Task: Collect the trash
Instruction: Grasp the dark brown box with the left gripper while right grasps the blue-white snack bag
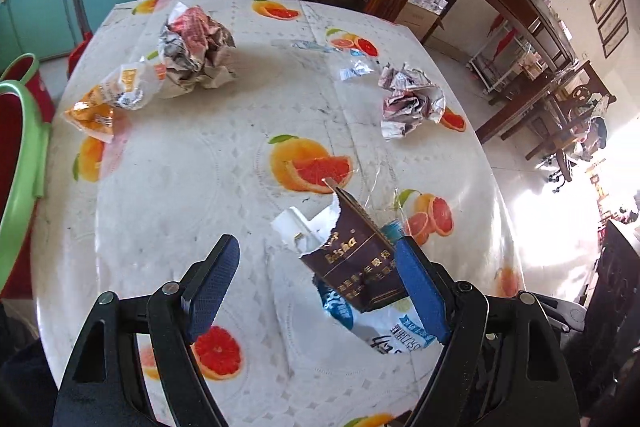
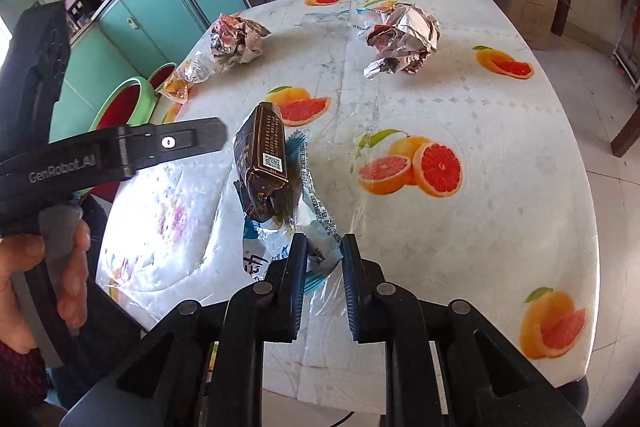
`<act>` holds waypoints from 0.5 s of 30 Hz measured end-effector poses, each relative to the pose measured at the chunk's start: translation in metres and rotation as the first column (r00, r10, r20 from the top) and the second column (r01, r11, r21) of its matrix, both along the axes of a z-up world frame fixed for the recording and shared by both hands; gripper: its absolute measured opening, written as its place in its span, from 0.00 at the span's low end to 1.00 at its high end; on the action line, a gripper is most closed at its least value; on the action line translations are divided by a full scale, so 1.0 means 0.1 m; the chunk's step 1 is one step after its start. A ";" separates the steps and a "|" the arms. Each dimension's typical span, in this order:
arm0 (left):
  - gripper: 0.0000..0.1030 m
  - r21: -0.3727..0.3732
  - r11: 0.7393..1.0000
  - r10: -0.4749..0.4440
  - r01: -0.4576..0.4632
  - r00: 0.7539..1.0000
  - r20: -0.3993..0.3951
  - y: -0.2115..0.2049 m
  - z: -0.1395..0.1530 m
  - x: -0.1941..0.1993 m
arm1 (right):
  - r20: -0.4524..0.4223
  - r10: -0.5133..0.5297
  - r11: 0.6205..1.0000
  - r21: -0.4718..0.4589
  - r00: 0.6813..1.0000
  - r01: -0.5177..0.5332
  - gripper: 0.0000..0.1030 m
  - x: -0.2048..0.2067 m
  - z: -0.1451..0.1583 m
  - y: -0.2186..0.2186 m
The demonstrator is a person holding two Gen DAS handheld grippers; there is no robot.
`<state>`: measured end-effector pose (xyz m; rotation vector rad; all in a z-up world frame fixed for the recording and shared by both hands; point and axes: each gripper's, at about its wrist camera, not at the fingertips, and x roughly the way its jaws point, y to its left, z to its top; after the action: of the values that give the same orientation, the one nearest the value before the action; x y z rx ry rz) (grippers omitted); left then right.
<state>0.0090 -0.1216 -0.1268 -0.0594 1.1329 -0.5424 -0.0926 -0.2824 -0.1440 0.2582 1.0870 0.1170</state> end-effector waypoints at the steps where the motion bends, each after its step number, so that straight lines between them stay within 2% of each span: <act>1: 0.78 0.009 1.000 -0.006 0.006 1.000 -0.013 -0.04 -0.04 0.01 | -0.001 0.000 1.000 0.006 1.000 0.000 0.14 0.00 -0.01 0.00; 4: 0.75 -0.012 1.000 -0.012 0.011 0.997 -0.080 -0.10 -0.18 0.02 | -0.007 0.006 1.000 0.001 1.000 -0.006 0.14 0.00 -0.06 0.04; 5: 0.70 -0.020 1.000 -0.007 0.005 0.996 -0.094 -0.11 -0.21 0.02 | -0.005 0.008 1.000 -0.003 1.000 -0.008 0.14 -0.01 -0.07 0.05; 6: 0.55 -0.028 1.000 -0.005 0.002 0.994 -0.108 -0.10 -0.24 0.01 | -0.006 0.008 1.000 0.001 1.000 -0.008 0.14 -0.01 -0.08 0.05; 8: 0.42 -0.039 0.999 0.002 -0.005 0.996 -0.092 -0.07 -0.23 0.00 | -0.008 0.004 1.000 0.004 1.000 -0.004 0.14 -0.01 -0.09 0.04; 10: 0.35 -0.043 0.999 -0.001 -0.002 0.997 -0.082 -0.03 -0.18 0.00 | -0.006 0.001 1.000 0.012 1.000 -0.001 0.14 -0.01 -0.09 0.02; 15: 0.31 -0.018 0.998 0.053 -0.053 0.999 -0.005 0.21 -0.02 0.03 | 0.011 -0.026 1.000 0.016 1.000 0.026 0.14 0.00 -0.06 -0.03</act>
<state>0.0122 -0.1003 -0.1289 -0.1059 1.1274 -0.5060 -0.0931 -0.2858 -0.1505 0.2853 1.0720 0.1040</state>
